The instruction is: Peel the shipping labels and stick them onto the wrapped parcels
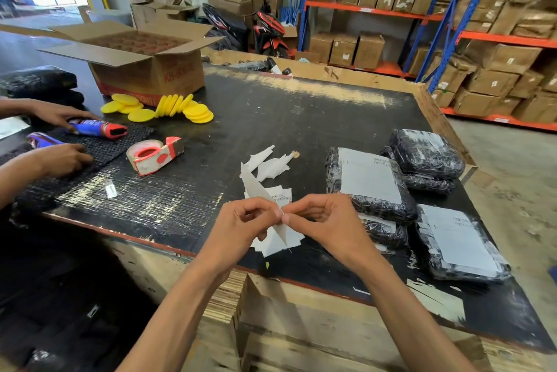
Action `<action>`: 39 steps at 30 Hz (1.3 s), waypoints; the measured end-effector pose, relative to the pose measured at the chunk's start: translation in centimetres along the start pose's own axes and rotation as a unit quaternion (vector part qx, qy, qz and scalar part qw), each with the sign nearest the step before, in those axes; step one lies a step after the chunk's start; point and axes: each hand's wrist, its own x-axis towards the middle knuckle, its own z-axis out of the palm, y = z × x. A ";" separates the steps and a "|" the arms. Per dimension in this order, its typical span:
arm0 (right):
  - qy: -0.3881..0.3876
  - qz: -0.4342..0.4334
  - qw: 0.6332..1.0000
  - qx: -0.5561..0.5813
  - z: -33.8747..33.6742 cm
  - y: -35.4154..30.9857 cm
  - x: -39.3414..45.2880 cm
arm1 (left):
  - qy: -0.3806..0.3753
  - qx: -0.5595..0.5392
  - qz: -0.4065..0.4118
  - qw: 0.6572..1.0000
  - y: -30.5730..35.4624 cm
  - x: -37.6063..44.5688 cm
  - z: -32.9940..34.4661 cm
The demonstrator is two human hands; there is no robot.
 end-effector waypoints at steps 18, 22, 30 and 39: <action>0.185 0.156 0.946 0.216 1.2 1.9 0.5 | 0.117 -0.080 -0.049 0.989 -2.1 1.9 0.6; 0.227 0.148 0.938 0.216 1.0 1.9 1.0 | 0.136 -0.063 -0.105 0.983 -2.5 4.4 0.7; 0.314 0.099 0.922 0.202 -2.6 0.8 3.7 | 0.117 -0.105 -0.089 0.983 -3.7 9.5 -2.7; 0.389 0.045 0.906 0.163 -7.7 0.9 7.8 | 0.165 0.098 -0.046 0.980 -6.4 15.2 -6.9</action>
